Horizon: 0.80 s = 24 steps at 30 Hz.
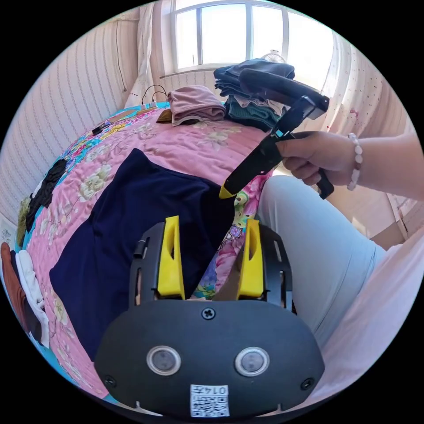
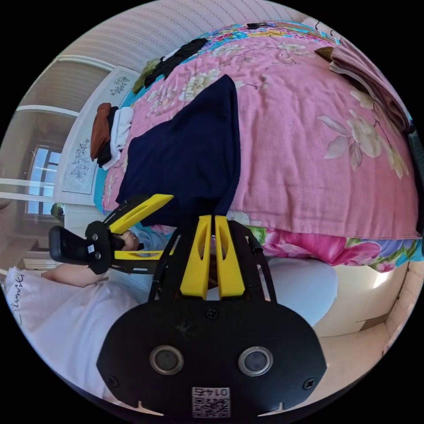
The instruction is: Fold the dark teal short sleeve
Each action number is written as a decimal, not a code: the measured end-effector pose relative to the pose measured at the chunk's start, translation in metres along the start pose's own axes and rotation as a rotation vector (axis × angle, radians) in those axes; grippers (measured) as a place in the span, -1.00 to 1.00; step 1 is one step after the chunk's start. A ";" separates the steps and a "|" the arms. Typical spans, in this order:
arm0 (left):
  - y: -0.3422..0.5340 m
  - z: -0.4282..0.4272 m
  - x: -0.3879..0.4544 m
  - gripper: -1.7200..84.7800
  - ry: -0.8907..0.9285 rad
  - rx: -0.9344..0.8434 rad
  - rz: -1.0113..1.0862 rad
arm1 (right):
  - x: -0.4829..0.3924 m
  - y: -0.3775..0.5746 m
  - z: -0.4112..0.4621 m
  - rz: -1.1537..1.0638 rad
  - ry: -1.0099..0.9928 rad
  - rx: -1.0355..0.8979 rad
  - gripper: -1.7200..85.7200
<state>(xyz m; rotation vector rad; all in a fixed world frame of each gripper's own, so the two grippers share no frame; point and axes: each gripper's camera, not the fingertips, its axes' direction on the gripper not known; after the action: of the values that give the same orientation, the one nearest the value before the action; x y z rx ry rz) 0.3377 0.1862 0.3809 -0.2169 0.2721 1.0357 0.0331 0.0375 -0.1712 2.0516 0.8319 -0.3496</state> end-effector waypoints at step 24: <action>0.017 -0.037 -0.091 -0.98 0.085 0.072 -0.331 | 0.074 -0.166 0.001 0.128 -0.172 0.168 -0.79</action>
<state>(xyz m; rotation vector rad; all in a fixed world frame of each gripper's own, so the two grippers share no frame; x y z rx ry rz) 0.2748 0.1088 0.3747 -0.2325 0.3373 0.6892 -0.0240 0.1347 -0.3138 2.1812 0.5802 -0.5313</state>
